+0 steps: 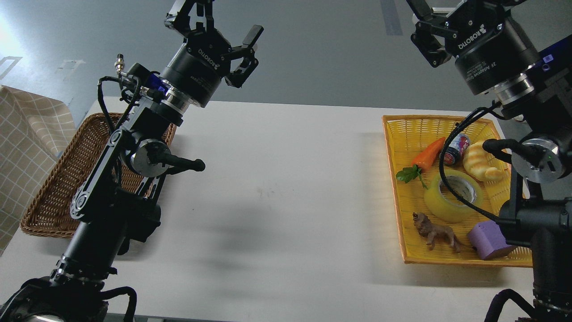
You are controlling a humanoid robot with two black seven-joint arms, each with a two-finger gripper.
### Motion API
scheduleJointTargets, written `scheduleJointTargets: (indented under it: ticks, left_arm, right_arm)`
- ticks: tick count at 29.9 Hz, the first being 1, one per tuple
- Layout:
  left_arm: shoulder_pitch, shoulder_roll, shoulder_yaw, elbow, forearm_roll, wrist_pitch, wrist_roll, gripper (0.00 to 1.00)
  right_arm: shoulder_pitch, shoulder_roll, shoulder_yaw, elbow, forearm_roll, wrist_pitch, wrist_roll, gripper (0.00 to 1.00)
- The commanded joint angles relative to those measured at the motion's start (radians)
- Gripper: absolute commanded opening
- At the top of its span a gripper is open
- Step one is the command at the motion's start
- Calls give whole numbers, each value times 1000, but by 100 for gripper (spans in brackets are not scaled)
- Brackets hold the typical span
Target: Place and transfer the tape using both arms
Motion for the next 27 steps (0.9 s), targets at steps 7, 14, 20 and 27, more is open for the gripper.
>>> scheduleJointTargets:
  ticks: [7, 14, 20, 27]
  left_arm:
    - [-1, -3, 1, 0, -2, 23, -1, 98]
    - [0, 3, 1, 0, -2, 23, -1, 98]
    - [-1, 15, -4, 0, -2, 23, -1, 98]
    - [3, 11, -4, 0, -2, 23, -1, 98]
  right_arm:
    - [-18, 0, 1, 14, 3, 0, 2, 100]
    - [-35, 0, -41, 18, 0, 0, -5, 100]
    - [-35, -193, -120, 30, -15, 0, -5, 100]
    - [-63, -347, -121, 26, -222, 0, -3, 100]
